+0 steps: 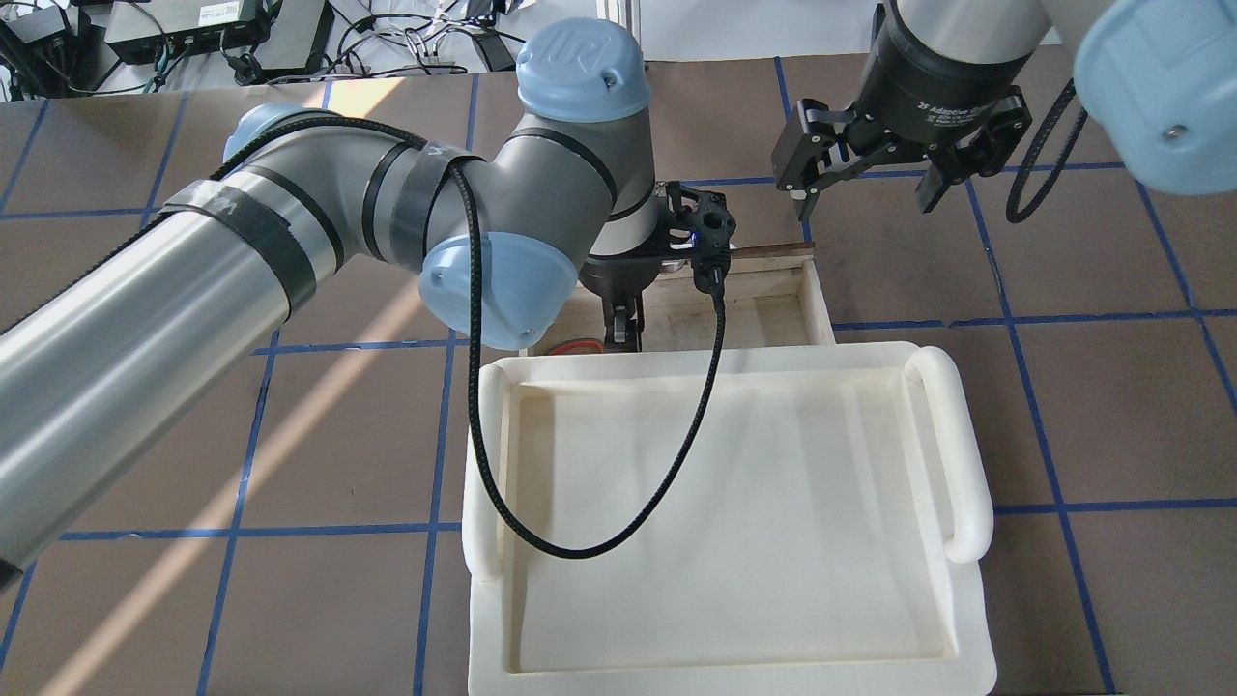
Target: Place scissors in drawer with both arms
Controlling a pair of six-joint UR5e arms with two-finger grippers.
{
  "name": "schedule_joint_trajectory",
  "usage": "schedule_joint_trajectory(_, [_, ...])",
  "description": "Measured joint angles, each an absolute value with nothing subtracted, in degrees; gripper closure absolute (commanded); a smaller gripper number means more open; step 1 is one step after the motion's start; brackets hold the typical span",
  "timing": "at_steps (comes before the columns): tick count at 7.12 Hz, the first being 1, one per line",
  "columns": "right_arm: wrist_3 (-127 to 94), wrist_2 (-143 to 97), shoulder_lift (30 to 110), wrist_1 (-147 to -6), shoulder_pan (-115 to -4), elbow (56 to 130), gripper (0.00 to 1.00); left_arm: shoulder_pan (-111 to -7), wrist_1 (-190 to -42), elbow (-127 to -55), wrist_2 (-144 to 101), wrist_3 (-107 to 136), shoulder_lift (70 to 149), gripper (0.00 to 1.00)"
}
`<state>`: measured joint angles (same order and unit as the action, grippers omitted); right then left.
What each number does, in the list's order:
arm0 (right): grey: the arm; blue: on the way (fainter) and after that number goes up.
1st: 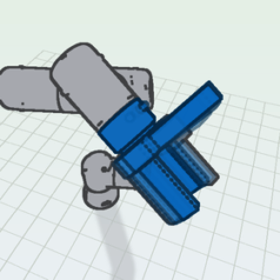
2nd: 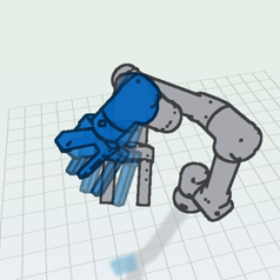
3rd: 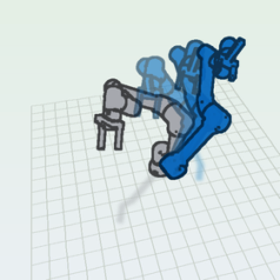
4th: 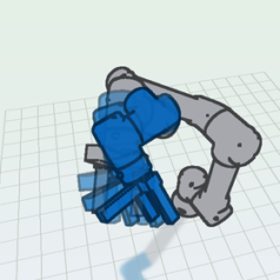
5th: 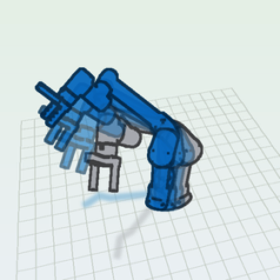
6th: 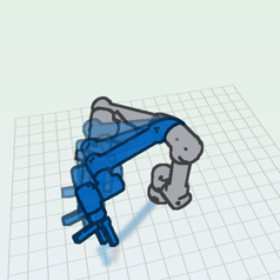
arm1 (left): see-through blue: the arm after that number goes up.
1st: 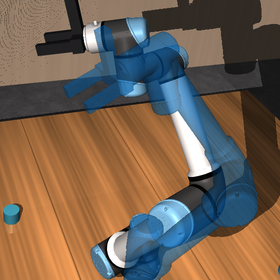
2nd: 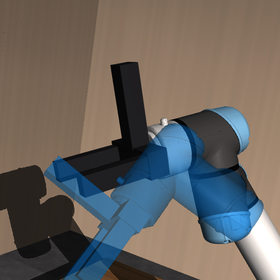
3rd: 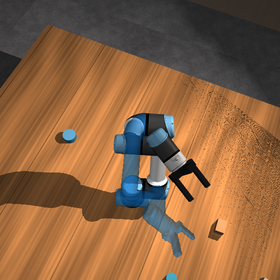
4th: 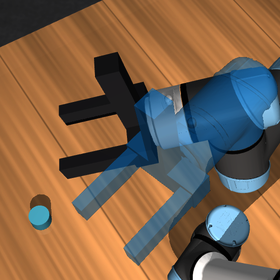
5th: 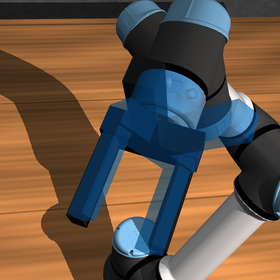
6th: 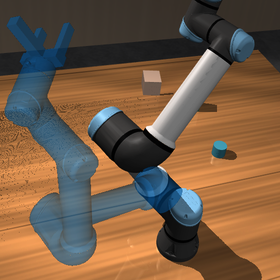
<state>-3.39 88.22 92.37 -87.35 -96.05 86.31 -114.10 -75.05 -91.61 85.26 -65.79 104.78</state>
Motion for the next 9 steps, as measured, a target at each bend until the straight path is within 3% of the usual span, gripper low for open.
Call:
schedule_joint_trajectory(3, [-3.37, 88.56, 92.37, -87.26, -95.98, 86.28, 0.0, -112.4, -75.8, -89.36, 85.52, -48.06, 101.18, 0.15])
schedule_joint_trajectory(4, [-3.41, 88.7, 92.38, -87.24, -95.93, 86.29, 0.0, -111.74, -75.86, -88.76, 85.91, -39.38, 99.72, 0.0])
schedule_joint_trajectory(9, [-4.37, 88.91, 92.37, -87.41, -95.97, 86.31, 0.0, -99.09, -78.97, -87.5, 86.51, -12.69, 92.95, 0.0])
